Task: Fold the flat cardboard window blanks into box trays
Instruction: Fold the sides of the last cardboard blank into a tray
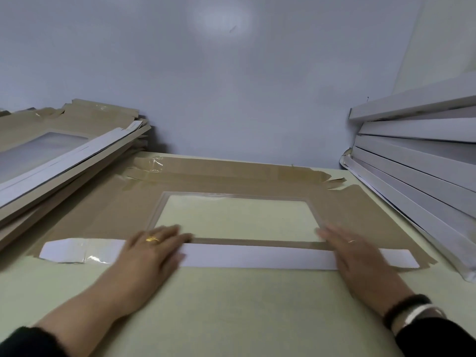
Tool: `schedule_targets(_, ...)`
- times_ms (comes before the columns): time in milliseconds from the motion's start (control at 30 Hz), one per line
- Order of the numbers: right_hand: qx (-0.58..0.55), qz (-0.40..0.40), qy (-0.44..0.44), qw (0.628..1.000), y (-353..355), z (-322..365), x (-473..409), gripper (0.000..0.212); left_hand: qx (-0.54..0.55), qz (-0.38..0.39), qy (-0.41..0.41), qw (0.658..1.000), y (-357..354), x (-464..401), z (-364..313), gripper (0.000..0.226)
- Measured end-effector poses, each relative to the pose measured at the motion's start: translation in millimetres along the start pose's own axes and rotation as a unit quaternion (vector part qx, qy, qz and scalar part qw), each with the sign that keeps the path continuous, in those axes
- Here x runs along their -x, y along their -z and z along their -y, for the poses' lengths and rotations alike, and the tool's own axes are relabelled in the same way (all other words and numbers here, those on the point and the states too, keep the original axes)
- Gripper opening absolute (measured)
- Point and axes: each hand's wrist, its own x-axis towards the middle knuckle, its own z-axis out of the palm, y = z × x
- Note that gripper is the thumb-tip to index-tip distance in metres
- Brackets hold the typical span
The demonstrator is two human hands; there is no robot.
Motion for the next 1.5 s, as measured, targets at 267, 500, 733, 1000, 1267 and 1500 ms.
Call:
schedule_targets(267,-0.099,0.083,0.158,0.979,-19,93,-7,0.05,-0.008,0.075,-0.023,0.997,-22,-16,-44,0.052)
schedule_targets(500,-0.09,0.106,0.037,0.99,-17,41,-9,0.047,-0.012,0.071,0.124,0.99,0,-11,15,0.048)
schedule_targets(733,-0.078,0.08,-0.053,0.992,-7,-3,-3,0.054,-0.011,0.061,0.229,0.971,15,-4,55,0.049)
schedule_targets(1000,-0.171,-0.008,0.067,0.983,-1,32,2,0.039,-0.023,0.051,0.239,0.969,14,-7,54,0.048)
schedule_targets(1267,0.026,-0.124,0.152,0.98,4,57,1,0.005,-0.044,-0.156,-0.033,0.986,15,-4,-9,0.03)
schedule_targets(1500,0.109,-0.271,0.231,0.928,7,85,5,0.038,-0.155,-0.113,-0.178,0.965,10,-7,-75,0.029)
